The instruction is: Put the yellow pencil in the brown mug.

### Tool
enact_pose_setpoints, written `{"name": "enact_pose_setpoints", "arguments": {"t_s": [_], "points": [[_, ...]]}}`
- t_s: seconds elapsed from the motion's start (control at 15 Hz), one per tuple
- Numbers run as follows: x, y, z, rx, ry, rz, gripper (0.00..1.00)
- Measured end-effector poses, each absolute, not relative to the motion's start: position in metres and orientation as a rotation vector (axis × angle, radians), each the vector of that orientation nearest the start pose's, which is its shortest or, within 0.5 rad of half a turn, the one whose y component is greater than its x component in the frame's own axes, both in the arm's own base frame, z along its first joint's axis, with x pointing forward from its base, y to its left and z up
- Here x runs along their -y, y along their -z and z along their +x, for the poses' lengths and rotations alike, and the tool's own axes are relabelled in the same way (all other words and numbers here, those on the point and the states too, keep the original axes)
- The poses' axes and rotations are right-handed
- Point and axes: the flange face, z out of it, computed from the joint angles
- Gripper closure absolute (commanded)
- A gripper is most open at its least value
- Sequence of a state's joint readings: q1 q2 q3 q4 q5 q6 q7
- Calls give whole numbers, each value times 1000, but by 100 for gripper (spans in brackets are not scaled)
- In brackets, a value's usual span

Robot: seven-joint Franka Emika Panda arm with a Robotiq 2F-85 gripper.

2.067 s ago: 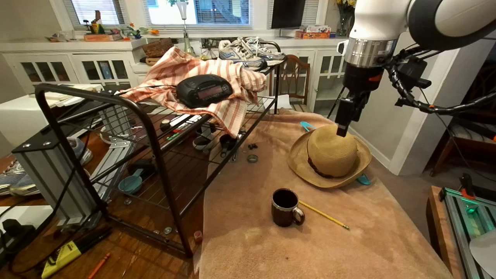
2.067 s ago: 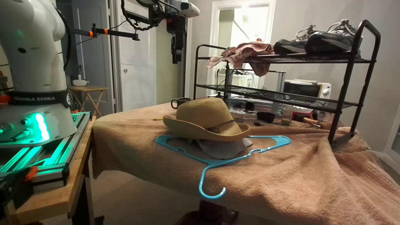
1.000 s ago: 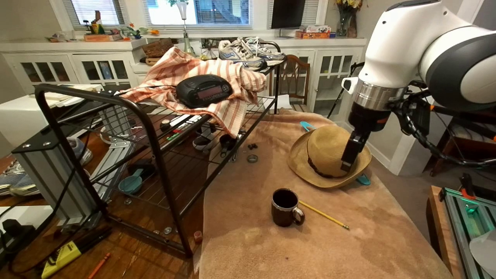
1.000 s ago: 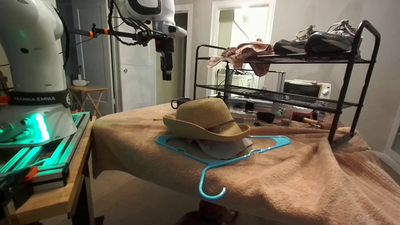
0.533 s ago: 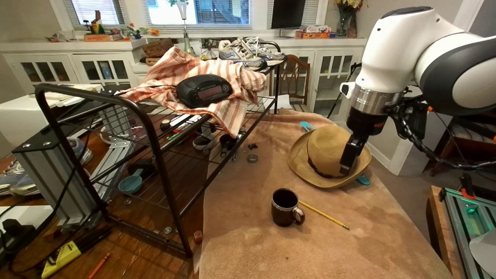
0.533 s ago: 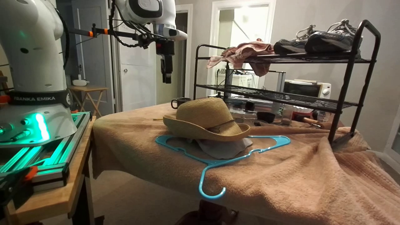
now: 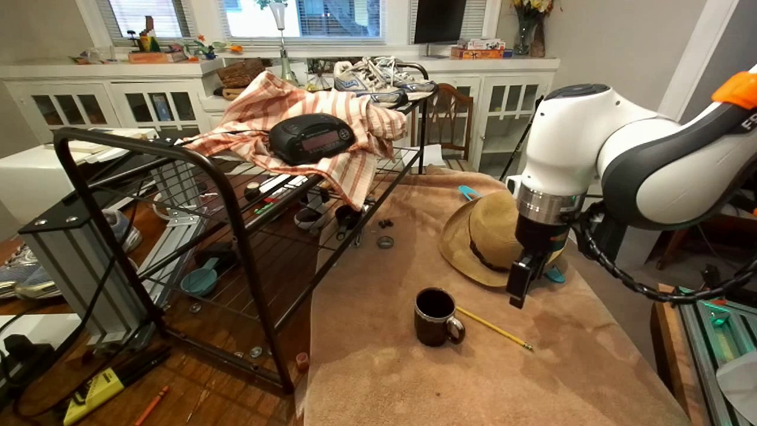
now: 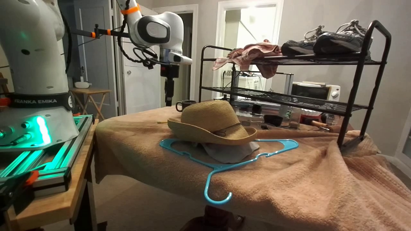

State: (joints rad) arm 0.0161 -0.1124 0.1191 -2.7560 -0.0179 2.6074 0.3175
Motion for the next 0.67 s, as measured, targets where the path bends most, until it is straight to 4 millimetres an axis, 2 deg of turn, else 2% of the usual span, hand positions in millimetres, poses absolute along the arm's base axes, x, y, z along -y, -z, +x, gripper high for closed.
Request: {"name": "enact_pose_setpoints", "arguments": {"t_s": [0.33, 0.67], "points": [[-65, -203, 379, -314, -98, -3118, 0], [-83, -181, 381, -263, -18, -3087, 0]]}}
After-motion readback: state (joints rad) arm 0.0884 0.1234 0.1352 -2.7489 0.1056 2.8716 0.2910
